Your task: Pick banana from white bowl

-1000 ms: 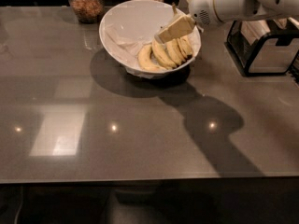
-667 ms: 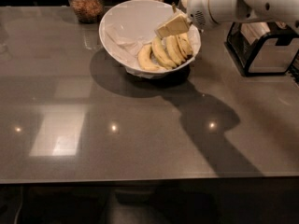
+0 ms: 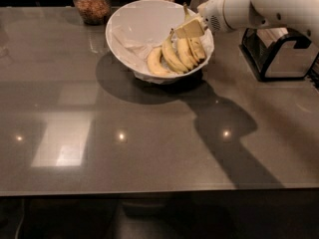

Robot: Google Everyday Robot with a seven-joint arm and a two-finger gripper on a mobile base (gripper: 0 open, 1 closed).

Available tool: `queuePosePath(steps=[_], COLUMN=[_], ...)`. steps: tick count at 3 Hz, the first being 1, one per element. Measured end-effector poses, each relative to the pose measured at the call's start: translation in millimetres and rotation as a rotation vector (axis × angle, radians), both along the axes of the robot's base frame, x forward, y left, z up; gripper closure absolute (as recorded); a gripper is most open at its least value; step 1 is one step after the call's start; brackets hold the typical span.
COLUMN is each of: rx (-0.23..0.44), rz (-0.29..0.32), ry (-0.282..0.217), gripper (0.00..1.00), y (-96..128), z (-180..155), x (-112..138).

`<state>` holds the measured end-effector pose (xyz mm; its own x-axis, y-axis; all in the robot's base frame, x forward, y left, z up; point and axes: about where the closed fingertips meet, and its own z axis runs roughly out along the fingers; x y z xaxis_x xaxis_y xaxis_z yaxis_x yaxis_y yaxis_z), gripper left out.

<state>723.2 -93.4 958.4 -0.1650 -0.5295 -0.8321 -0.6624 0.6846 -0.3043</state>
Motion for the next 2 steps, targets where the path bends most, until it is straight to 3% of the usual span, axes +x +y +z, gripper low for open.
queuePosePath(steps=[2], rx=[0.012], rz=[-0.055], ry=[0.017], gripper=[0.36], y=[-12.6], z=[-17.7], x=[26.4])
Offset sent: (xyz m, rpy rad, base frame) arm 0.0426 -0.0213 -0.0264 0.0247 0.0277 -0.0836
